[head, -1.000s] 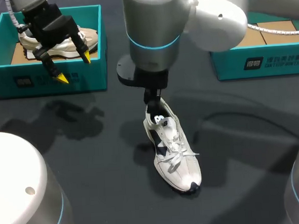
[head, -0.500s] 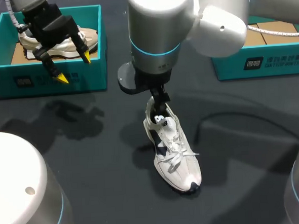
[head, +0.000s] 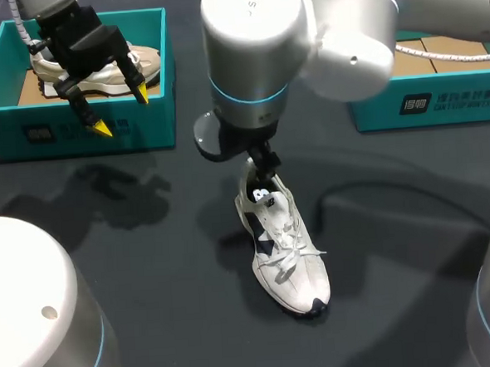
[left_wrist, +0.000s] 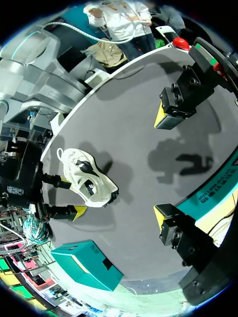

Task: Take the shoe out of the shoebox, open the shoe tongue, remove and reinsert the insole, then place the shoe into the shoebox

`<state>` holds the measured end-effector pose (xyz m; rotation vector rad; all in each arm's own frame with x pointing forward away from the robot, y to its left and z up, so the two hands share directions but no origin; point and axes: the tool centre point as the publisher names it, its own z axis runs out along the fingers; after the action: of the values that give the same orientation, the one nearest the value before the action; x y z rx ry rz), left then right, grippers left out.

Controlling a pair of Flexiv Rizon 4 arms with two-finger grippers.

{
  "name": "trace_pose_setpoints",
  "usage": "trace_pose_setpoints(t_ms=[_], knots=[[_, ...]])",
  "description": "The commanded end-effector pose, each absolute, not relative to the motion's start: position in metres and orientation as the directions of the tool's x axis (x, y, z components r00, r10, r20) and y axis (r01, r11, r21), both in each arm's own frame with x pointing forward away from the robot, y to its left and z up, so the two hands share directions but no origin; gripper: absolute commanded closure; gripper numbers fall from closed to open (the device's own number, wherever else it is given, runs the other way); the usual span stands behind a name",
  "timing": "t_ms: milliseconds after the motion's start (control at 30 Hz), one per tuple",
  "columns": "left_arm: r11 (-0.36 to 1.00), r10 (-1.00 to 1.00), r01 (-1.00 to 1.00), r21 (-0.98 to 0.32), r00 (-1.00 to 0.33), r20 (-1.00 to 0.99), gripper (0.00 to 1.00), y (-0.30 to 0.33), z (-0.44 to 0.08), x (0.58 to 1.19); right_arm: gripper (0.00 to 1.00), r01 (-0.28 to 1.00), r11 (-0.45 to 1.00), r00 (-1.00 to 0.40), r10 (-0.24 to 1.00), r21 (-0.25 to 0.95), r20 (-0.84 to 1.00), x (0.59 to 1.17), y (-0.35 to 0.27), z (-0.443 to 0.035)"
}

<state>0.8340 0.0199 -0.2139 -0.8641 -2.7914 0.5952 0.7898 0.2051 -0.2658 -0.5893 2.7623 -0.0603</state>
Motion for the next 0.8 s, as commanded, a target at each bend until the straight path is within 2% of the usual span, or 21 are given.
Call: trace_pose_setpoints(t_ms=[33, 467, 800], knots=[[0.754, 0.571, 0.508, -0.416, -0.82, 0.034, 0.0, 0.02, -0.214, 0.834, 0.0, -0.416, 0.904, -0.863, -0.426, -0.097, -0.272, 0.805, 0.214, -0.284], [0.754, 0.571, 0.508, -0.416, -0.82, 0.034, 0.0, 0.02, -0.214, 0.834, 0.0, -0.437, 0.894, -0.866, -0.447, -0.098, -0.222, 0.826, 0.211, -0.322], [0.754, 0.571, 0.508, -0.416, -0.82, 0.034, 0.0, 0.02, -0.214, 0.834, 0.02, -0.391, 0.919, -0.898, -0.392, -0.046, -0.2, 0.838, 0.197, -0.347]])
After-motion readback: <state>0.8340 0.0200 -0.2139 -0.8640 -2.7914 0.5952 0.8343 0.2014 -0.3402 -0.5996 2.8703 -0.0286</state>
